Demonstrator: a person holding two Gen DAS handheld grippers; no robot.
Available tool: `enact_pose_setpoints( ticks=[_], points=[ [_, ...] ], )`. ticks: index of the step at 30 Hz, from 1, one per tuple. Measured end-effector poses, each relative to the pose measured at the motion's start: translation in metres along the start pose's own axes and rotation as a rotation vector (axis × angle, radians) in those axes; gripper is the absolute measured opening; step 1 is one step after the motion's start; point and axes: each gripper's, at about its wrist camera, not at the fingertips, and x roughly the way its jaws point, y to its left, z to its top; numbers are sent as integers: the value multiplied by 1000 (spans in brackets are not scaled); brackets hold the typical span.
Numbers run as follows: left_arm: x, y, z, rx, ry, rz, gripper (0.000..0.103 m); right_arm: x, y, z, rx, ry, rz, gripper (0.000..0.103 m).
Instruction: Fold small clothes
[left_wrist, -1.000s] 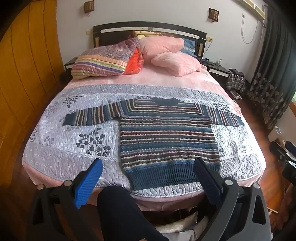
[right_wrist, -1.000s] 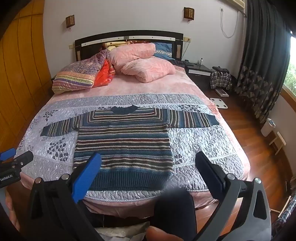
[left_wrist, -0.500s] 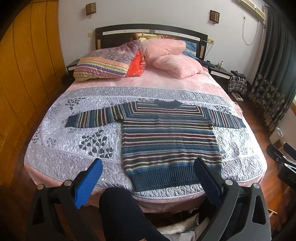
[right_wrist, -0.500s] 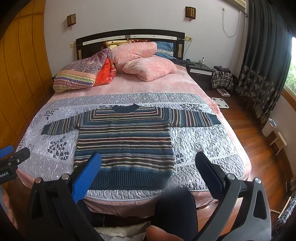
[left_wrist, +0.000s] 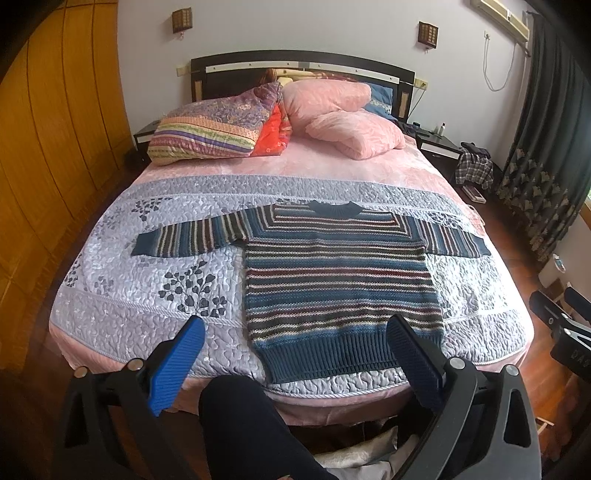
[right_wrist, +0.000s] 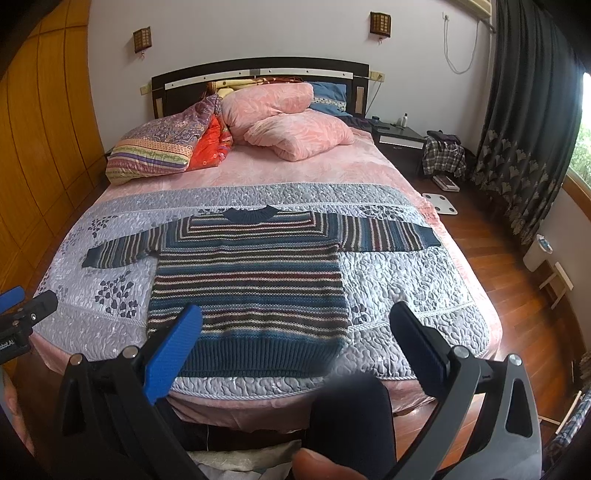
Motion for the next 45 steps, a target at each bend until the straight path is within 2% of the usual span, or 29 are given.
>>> enact_pose_setpoints(
  ticks=[31,45],
  points=[
    [-9,2,5,4,-28,10,99,2,1,-3,-5,-3,-2,100],
    [6,1,13,-1,-7,11,99,21,-1,7,-11,28,-2,100]
  ],
)
